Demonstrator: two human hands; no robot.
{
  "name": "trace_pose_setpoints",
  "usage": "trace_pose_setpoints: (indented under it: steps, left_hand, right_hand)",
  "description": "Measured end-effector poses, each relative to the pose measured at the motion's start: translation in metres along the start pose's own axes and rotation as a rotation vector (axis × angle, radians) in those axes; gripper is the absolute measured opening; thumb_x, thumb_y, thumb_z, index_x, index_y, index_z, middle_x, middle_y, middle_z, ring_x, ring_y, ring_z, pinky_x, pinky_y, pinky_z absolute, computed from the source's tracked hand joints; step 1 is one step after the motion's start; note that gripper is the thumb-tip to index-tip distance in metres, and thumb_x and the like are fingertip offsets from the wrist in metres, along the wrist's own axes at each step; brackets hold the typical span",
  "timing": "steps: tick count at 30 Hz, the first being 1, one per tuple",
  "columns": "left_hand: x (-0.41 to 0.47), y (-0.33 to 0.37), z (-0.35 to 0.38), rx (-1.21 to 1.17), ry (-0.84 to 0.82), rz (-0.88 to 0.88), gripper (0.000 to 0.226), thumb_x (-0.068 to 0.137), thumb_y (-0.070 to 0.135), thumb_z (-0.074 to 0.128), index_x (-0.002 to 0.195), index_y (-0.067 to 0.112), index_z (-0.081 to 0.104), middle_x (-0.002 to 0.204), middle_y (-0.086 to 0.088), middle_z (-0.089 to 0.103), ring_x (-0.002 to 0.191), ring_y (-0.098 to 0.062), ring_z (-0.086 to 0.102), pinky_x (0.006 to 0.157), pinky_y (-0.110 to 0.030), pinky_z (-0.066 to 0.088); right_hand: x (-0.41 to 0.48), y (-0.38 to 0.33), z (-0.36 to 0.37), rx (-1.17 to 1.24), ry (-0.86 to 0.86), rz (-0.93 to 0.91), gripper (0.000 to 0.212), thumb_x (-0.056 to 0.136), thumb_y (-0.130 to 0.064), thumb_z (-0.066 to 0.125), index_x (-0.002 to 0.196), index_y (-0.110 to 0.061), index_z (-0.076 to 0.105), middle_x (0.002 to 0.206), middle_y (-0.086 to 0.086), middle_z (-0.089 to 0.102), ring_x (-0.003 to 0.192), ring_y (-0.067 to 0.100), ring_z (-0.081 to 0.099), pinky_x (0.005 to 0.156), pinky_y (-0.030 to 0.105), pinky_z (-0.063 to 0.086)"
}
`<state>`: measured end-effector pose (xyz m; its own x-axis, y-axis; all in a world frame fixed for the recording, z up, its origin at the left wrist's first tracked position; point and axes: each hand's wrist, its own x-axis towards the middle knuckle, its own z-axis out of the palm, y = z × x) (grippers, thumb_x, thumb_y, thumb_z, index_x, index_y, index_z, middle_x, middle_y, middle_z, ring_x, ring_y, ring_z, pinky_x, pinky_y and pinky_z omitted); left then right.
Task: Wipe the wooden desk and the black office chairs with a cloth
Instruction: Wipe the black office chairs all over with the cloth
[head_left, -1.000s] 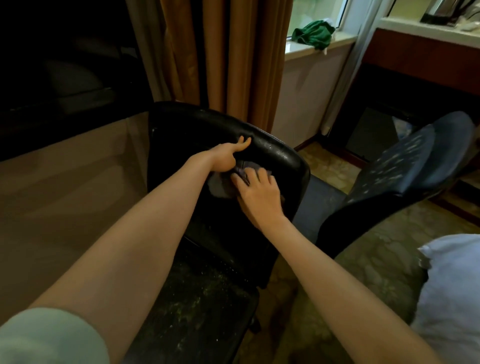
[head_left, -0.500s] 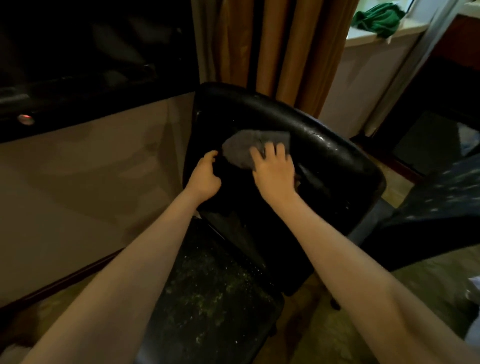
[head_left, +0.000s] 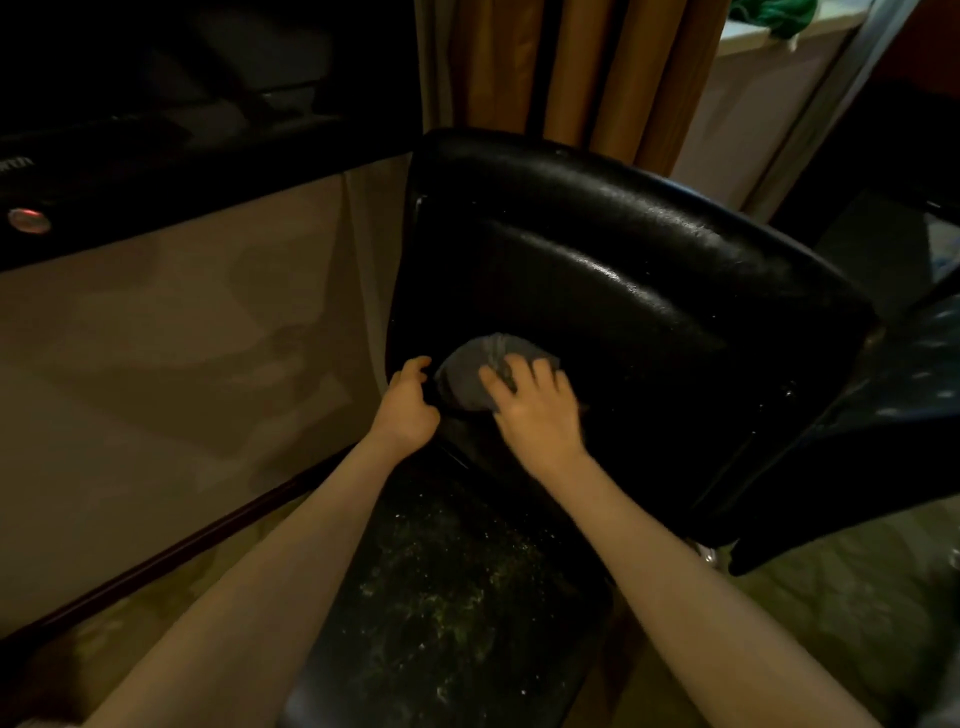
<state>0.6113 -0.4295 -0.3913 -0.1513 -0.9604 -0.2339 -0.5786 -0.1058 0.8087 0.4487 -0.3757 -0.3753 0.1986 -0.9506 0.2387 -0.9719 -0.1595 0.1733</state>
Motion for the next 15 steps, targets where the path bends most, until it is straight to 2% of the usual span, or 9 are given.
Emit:
trace_pose_setpoints:
  steps: [2, 4, 6, 8, 9, 10, 12, 14, 15]
  left_hand:
    - [-0.004, -0.007, 0.002, 0.034, -0.058, 0.023, 0.066, 0.088, -0.008, 0.049, 0.145, 0.013, 0.024, 0.143, -0.014, 0.032, 0.13, -0.028, 0.038, 0.098, -0.031, 0.04]
    - [-0.007, -0.016, 0.004, 0.077, -0.107, 0.055, 0.062, 0.089, -0.008, 0.045, 0.144, 0.01, 0.025, 0.142, -0.015, 0.033, 0.13, -0.027, 0.038, 0.097, -0.029, 0.038]
    - [-0.011, -0.019, 0.007, 0.109, -0.131, 0.083, 0.061, 0.088, -0.008, 0.046, 0.143, 0.01, 0.027, 0.141, -0.016, 0.034, 0.128, -0.027, 0.039, 0.094, -0.029, 0.04]
    - [-0.017, -0.011, 0.011, 0.105, -0.154, 0.135, 0.064, 0.086, -0.009, 0.048, 0.143, 0.012, 0.028, 0.141, -0.015, 0.035, 0.129, -0.025, 0.038, 0.096, -0.028, 0.039]
    - [-0.021, -0.003, 0.012, 0.101, -0.15, 0.193, 0.066, 0.085, -0.009, 0.05, 0.143, 0.013, 0.029, 0.141, -0.014, 0.035, 0.131, -0.025, 0.037, 0.1, -0.027, 0.036]
    - [-0.025, 0.008, 0.012, 0.107, -0.134, 0.284, 0.068, 0.083, -0.009, 0.052, 0.143, 0.012, 0.03, 0.141, -0.014, 0.035, 0.132, -0.024, 0.036, 0.103, -0.025, 0.032]
    - [-0.037, 0.038, 0.012, 0.121, -0.095, 0.52, 0.074, 0.076, -0.009, 0.057, 0.143, 0.009, 0.031, 0.139, -0.016, 0.037, 0.131, -0.026, 0.036, 0.106, -0.024, 0.027]
    - [-0.048, 0.07, 0.013, 0.119, -0.078, 0.725, 0.084, 0.07, -0.006, 0.06, 0.145, 0.007, 0.026, 0.142, -0.017, 0.033, 0.133, -0.029, 0.033, 0.109, -0.029, 0.026]
    - [-0.049, 0.086, 0.016, 0.138, -0.064, 0.785, 0.088, 0.07, -0.003, 0.062, 0.147, 0.007, 0.021, 0.146, -0.016, 0.028, 0.135, -0.03, 0.03, 0.111, -0.032, 0.027]
  right_hand:
    - [-0.003, 0.001, 0.003, -0.056, -0.154, 0.017, 0.058, 0.069, -0.019, 0.077, 0.124, -0.017, 0.06, 0.115, 0.015, 0.057, 0.1, 0.034, 0.056, 0.076, 0.041, 0.05]
    - [-0.019, -0.008, 0.017, -0.113, -0.365, -0.05, 0.056, 0.088, -0.015, 0.057, 0.141, -0.015, 0.039, 0.14, 0.015, 0.036, 0.127, 0.037, 0.034, 0.097, 0.045, 0.038]
    - [-0.037, -0.018, 0.018, -0.062, -0.417, -0.078, 0.051, 0.091, -0.018, 0.053, 0.14, -0.016, 0.041, 0.142, 0.012, 0.036, 0.131, 0.033, 0.03, 0.102, 0.042, 0.034]
    - [-0.049, -0.019, 0.0, -0.029, -0.24, -0.096, 0.051, 0.075, -0.026, 0.071, 0.124, -0.02, 0.06, 0.122, 0.01, 0.056, 0.114, 0.029, 0.05, 0.086, 0.037, 0.047]
    - [-0.05, -0.013, -0.011, 0.003, -0.107, -0.074, 0.053, 0.061, -0.028, 0.081, 0.111, -0.022, 0.069, 0.107, 0.008, 0.064, 0.099, 0.027, 0.056, 0.073, 0.033, 0.051]
    - [-0.05, -0.004, -0.021, 0.031, 0.061, -0.053, 0.053, 0.051, -0.028, 0.083, 0.102, -0.021, 0.072, 0.096, 0.007, 0.066, 0.089, 0.026, 0.053, 0.064, 0.03, 0.05]
    - [-0.047, 0.019, -0.048, 0.014, 0.358, -0.016, 0.045, 0.059, -0.028, 0.072, 0.103, -0.019, 0.071, 0.096, 0.01, 0.066, 0.087, 0.026, 0.041, 0.063, 0.031, 0.045]
    - [-0.042, 0.042, -0.078, -0.095, 0.522, 0.045, 0.043, 0.07, -0.028, 0.053, 0.109, -0.018, 0.068, 0.105, 0.013, 0.065, 0.09, 0.028, 0.038, 0.068, 0.036, 0.034]
    - [-0.041, 0.056, -0.086, -0.148, 0.574, 0.093, 0.043, 0.073, -0.026, 0.051, 0.112, -0.018, 0.067, 0.109, 0.014, 0.064, 0.092, 0.03, 0.038, 0.07, 0.038, 0.03]
